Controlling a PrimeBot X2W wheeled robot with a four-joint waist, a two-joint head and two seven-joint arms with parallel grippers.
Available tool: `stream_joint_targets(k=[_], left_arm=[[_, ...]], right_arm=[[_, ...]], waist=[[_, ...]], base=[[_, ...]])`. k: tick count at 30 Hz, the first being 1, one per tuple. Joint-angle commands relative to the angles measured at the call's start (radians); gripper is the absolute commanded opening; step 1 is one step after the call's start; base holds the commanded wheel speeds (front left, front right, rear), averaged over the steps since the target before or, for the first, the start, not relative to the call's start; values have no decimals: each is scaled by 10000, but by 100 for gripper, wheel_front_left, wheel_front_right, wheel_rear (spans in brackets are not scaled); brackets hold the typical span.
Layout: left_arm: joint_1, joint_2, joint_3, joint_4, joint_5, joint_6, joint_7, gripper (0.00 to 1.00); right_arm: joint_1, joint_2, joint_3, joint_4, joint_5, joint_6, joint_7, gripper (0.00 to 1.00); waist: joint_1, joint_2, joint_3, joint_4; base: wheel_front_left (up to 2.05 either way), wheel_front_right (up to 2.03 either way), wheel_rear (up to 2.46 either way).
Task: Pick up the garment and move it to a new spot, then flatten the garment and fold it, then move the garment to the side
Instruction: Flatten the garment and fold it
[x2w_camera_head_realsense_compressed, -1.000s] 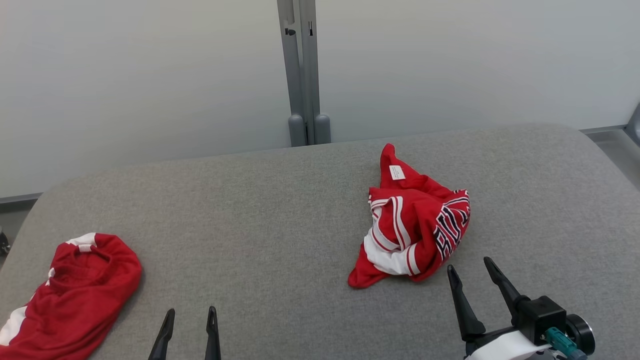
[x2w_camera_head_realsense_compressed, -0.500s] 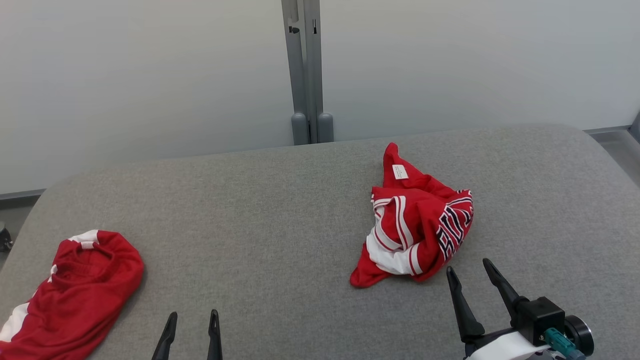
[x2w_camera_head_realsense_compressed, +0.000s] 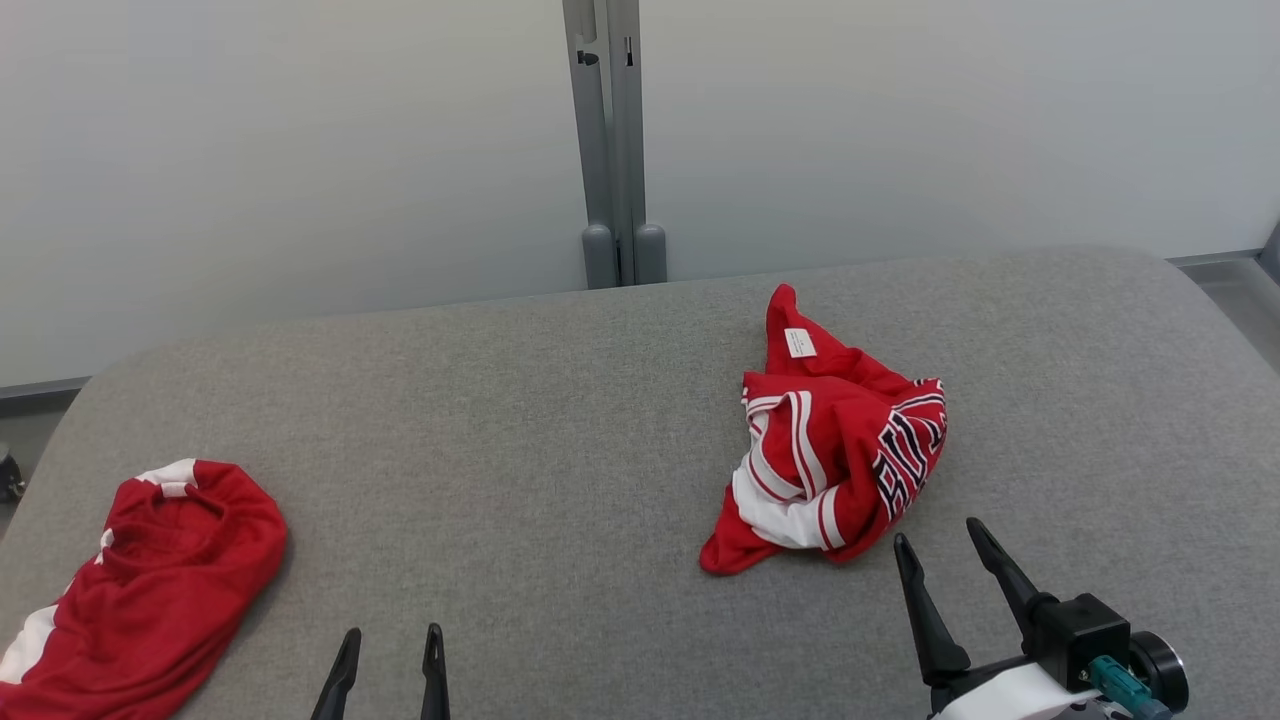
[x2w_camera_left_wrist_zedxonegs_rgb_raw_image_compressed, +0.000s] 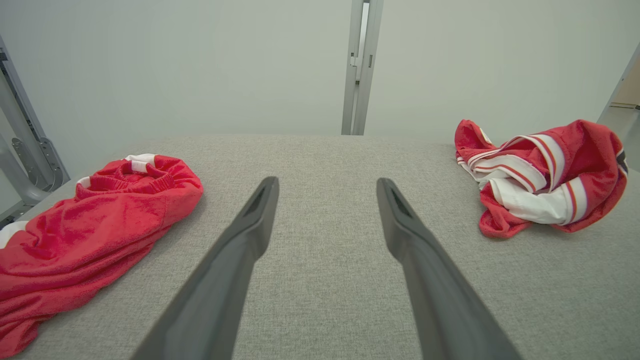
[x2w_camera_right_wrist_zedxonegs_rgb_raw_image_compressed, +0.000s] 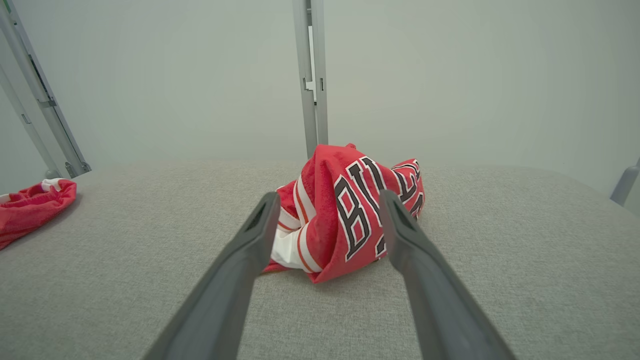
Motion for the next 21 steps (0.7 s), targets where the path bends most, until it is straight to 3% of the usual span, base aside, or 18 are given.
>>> stream_joint_targets(k=[1,21], left_arm=[[-62,6,5,22,-40,16,-6,100],[-206,5,-30,157,66,-74,-6,100]], right_arm=[[-75,-22,-29,19,64,-14,-3,100],[-87,-22,-54,33,90,-14,-3,100]], waist=[[0,0,1,4],[0,0,46,37]], base=[[0,0,0],[0,0,0]])
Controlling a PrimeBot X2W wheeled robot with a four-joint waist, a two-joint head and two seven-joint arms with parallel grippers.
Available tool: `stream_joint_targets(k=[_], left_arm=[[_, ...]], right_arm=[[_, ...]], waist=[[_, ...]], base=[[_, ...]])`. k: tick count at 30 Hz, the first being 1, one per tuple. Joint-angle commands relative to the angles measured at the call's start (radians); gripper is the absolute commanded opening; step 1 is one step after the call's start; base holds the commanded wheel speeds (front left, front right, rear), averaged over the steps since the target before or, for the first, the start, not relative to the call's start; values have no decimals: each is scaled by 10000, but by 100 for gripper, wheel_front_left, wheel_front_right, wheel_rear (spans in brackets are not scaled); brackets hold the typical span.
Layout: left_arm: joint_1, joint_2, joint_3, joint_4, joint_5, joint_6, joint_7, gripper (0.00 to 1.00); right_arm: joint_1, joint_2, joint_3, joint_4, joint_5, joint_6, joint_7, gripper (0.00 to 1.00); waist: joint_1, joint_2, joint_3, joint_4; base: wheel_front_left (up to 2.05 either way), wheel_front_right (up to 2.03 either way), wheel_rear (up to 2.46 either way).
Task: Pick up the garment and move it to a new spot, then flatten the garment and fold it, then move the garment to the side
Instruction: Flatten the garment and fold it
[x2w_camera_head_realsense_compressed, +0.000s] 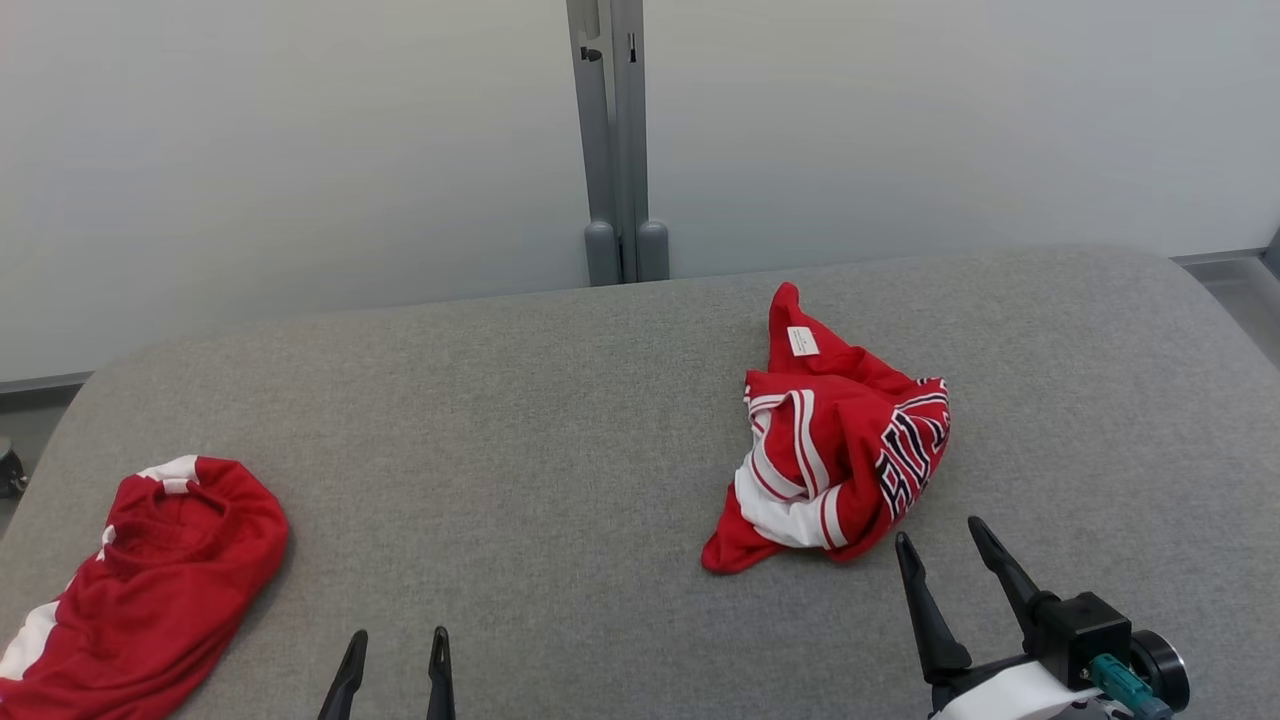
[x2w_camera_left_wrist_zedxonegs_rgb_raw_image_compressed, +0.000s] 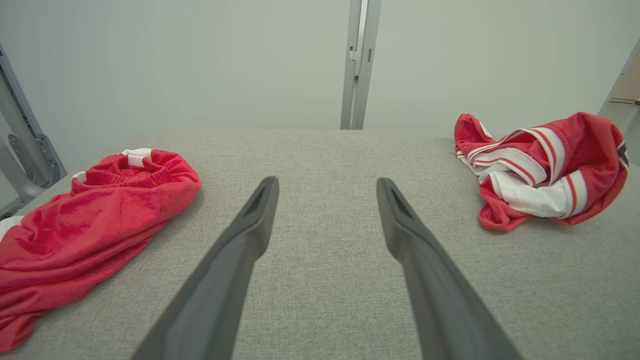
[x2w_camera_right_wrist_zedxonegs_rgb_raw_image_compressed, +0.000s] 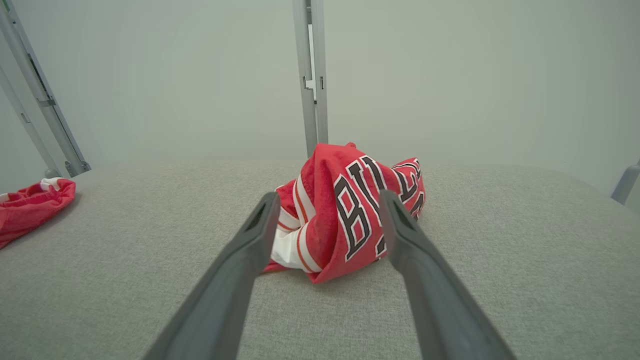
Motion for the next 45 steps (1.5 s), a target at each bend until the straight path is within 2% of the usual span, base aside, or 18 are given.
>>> stream_joint_targets(k=[1,5,9,15,17,28,36,40,41,42,45], left_arm=[[-169,5,3,12,67,-41,-6,100],[-334,5,-203,206,89,-229,-6,100],[-928,5,-631,748,460,-702,-6,100],[-2506,10,-1454,1765,663,-1204,-6,100],[-3464,15,-2098,2359,578,-1343,-4,100],[-6996,34,-4881,4523,-494,-1440,-6,100],[-8419,25,-5458,6052,-795,-1442,-5,100],[-8859,27,-5803,6333,-936,-1442,-5,100],[-8929,40,-5866,6291,-972,-1443,-5,88],[-9028,96,-5897,6196,-960,-1443,-5,3],[-9196,202,-6192,5970,-793,-1443,-7,0]], right_arm=[[-60,-22,-13,1,77,-14,-3,100],[-134,-20,37,-41,47,-14,-3,100],[-299,-25,182,-39,-75,-14,-3,100],[-757,-23,162,-102,-291,-14,-3,100],[-956,-22,82,-154,-334,-14,-3,100],[-1703,-15,-33,-388,-206,-14,-3,100],[-2141,-15,-30,-447,124,-14,-3,100],[-2273,-15,-31,-435,210,-14,-3,100],[-2280,-15,-36,-431,243,-14,-3,100],[-2277,-17,-49,-425,266,-14,-3,100],[-2297,-15,-24,-387,323,-14,-3,100]], waist=[[0,0,4,-11],[0,0,117,-80],[0,0,427,-309],[0,0,1154,-836],[0,0,1542,-1126],[0,0,3310,-1984],[0,0,4020,-2460],[0,0,4138,-2589],[0,0,4143,-2605],[0,0,4137,-2622],[0,0,4085,-2683]], base=[[0,0,0],[0,0,0],[0,0,0],[0,0,0],[0,0,0],[0,0,0],[0,0,0],[0,0,0],[0,0,0],[0,0,0],[0,0,0]])
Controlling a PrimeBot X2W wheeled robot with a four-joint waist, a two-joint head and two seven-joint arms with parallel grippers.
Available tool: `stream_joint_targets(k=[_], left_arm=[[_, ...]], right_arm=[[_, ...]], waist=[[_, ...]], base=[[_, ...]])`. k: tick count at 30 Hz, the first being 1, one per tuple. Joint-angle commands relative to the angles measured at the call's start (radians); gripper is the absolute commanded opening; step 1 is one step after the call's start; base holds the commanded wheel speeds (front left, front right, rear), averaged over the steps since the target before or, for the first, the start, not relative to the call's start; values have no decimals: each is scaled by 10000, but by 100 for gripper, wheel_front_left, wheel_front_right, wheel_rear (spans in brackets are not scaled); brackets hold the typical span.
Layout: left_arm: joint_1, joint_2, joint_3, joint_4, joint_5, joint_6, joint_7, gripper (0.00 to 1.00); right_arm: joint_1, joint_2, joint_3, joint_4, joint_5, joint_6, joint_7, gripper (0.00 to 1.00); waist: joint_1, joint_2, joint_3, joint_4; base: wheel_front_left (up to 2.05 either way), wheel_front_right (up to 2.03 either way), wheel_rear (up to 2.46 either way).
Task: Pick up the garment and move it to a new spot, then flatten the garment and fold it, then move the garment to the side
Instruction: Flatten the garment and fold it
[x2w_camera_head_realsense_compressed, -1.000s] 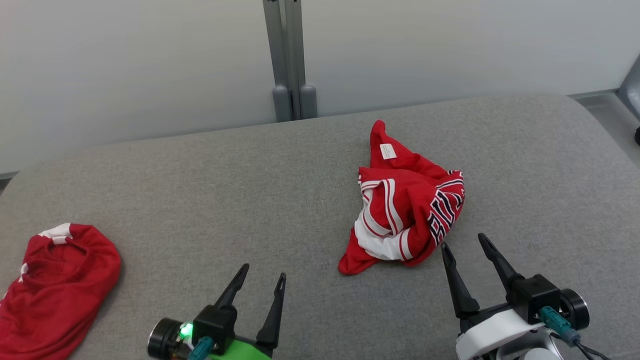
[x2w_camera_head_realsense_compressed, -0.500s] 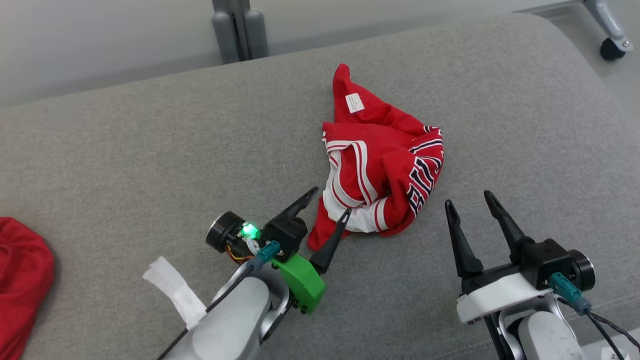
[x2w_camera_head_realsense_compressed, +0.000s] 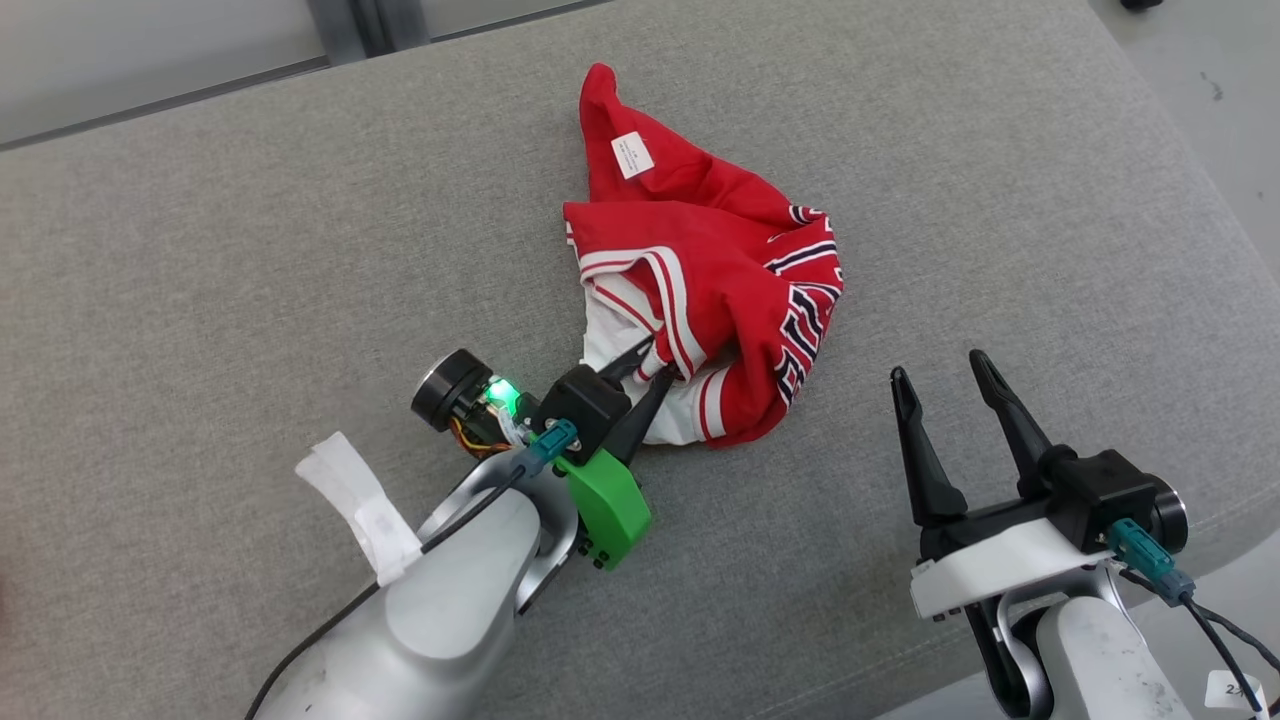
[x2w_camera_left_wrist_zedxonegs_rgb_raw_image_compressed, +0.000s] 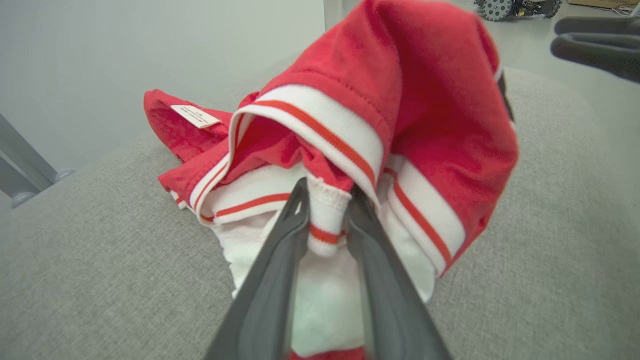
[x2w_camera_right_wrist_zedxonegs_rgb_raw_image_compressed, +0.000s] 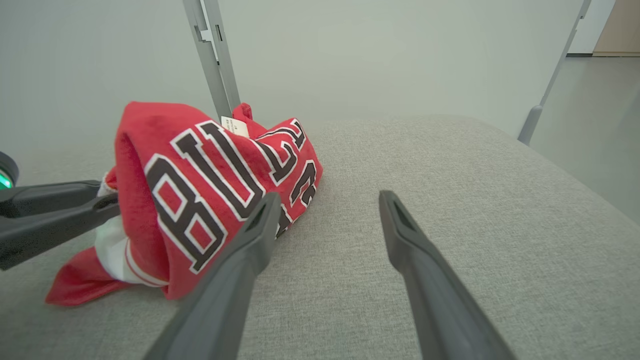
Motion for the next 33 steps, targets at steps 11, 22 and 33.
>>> stream_joint_targets(k=[11,22,33], left_arm=[[-2791,251,-1615,-1341,-1030,-23,5,0],[-7428,884,-838,-1327,-2461,-22,46,0],[-3272,2367,-88,-653,-4128,432,242,0]], right_arm=[[-69,-9,199,101,470,-14,-3,100],[412,-9,229,339,481,-14,-2,100],[696,-11,-239,193,84,-14,-2,100]], waist=[[-1,0,-302,-751],[-1,0,-1201,-1106],[-1,0,-1618,84]], base=[[0,0,0],[0,0,0],[0,0,0]])
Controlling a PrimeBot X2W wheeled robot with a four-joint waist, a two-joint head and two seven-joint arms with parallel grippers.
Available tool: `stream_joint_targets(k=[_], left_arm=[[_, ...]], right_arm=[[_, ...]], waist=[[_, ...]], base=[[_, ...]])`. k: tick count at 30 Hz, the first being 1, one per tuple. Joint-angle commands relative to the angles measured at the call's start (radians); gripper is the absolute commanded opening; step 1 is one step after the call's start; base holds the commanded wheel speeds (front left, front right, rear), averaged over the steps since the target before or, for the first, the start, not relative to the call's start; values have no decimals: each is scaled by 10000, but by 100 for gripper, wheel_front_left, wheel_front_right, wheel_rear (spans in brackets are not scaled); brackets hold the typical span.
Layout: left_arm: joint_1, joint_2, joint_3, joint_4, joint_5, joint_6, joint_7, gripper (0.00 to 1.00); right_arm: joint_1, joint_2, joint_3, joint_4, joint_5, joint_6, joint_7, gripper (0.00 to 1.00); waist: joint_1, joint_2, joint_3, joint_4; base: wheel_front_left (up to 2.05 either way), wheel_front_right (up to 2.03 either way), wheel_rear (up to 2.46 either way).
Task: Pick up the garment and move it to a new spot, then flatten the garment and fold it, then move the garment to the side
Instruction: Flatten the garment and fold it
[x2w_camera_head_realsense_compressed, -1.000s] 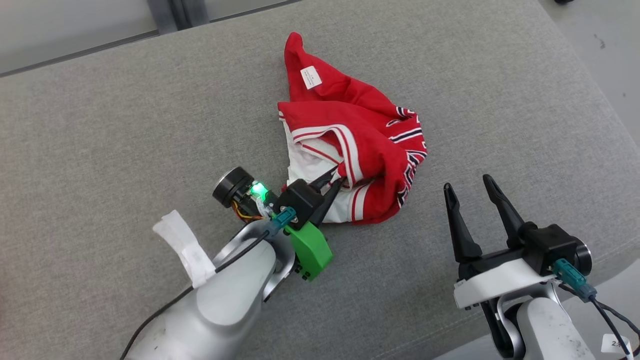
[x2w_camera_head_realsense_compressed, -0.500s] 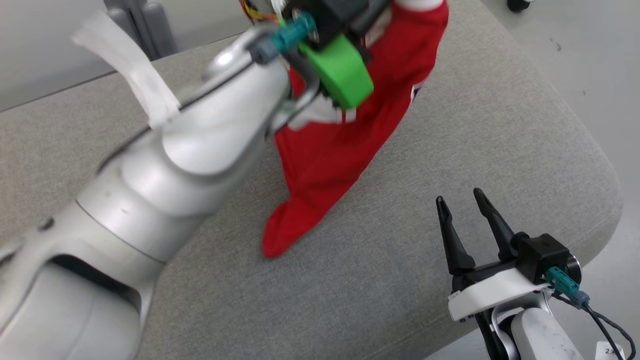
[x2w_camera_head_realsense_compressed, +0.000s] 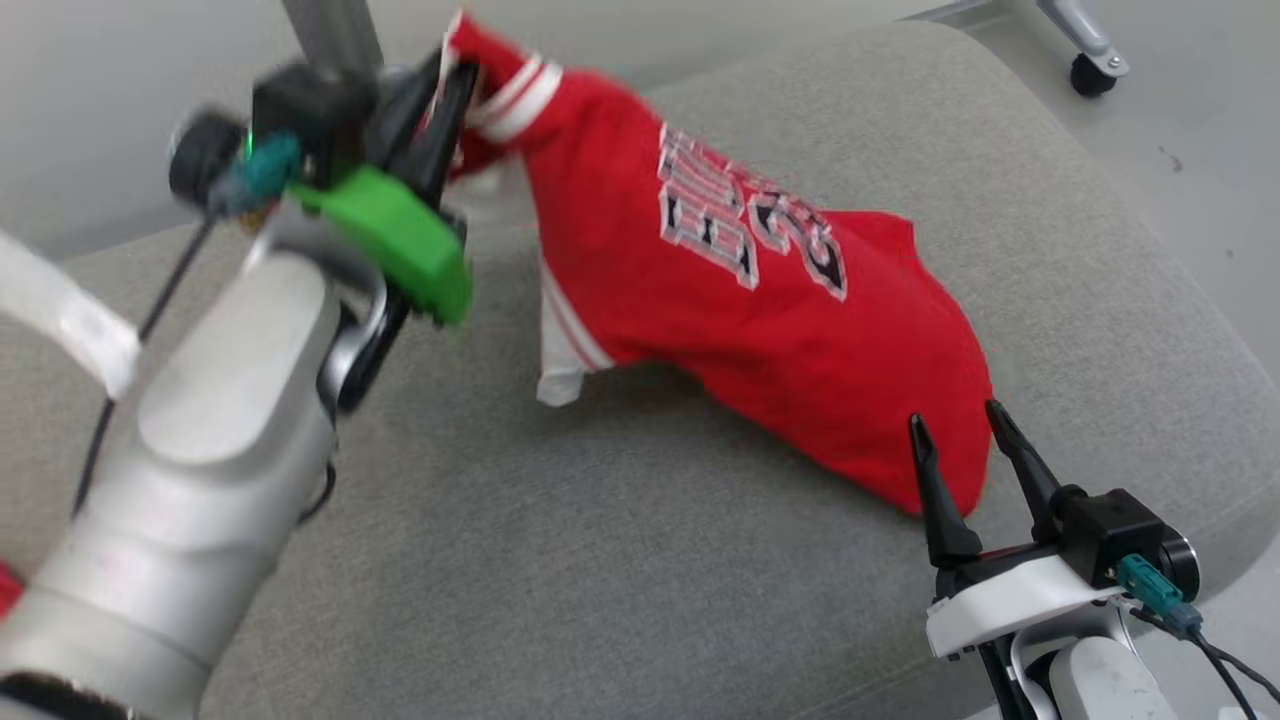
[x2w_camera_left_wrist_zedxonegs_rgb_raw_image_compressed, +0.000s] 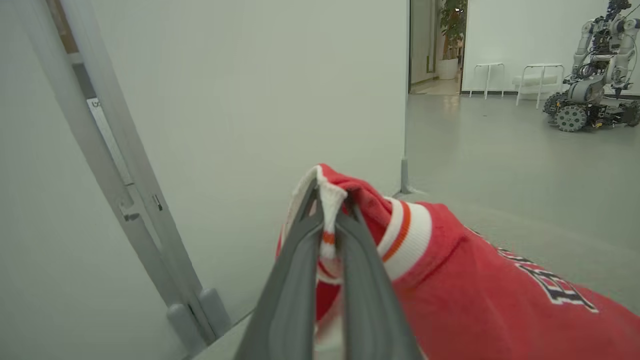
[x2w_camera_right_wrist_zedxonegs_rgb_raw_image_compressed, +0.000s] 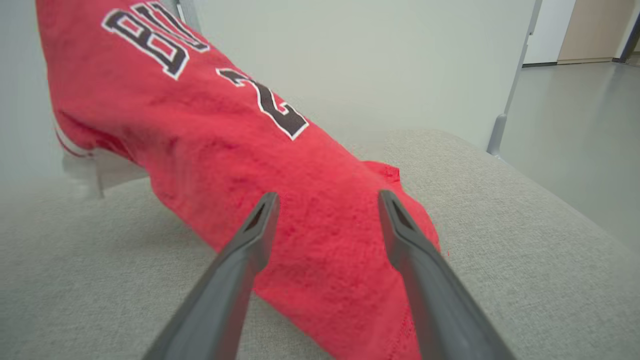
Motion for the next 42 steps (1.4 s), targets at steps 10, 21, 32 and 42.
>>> stream_joint_targets(k=[10,21,32,42], left_arm=[[4820,944,991,-1547,-280,1185,-285,0],[8278,1215,1533,-3484,333,1922,-218,0],[9630,1731,1169,-5152,-357,2417,1660,100],[8074,2712,2260,-8283,-409,3102,3126,100]], right_arm=[[226,-18,-134,-28,-270,-14,-2,100],[426,-20,-148,-48,-391,-14,-2,100],[338,-20,-149,3,-457,-14,-2,100],[269,-15,-145,-76,-569,-14,-2,100]], waist=[[0,0,-158,1091],[0,0,-178,1248],[0,0,-192,1595],[0,0,68,1398]], base=[[0,0,0],[0,0,0],[0,0,0],[0,0,0]])
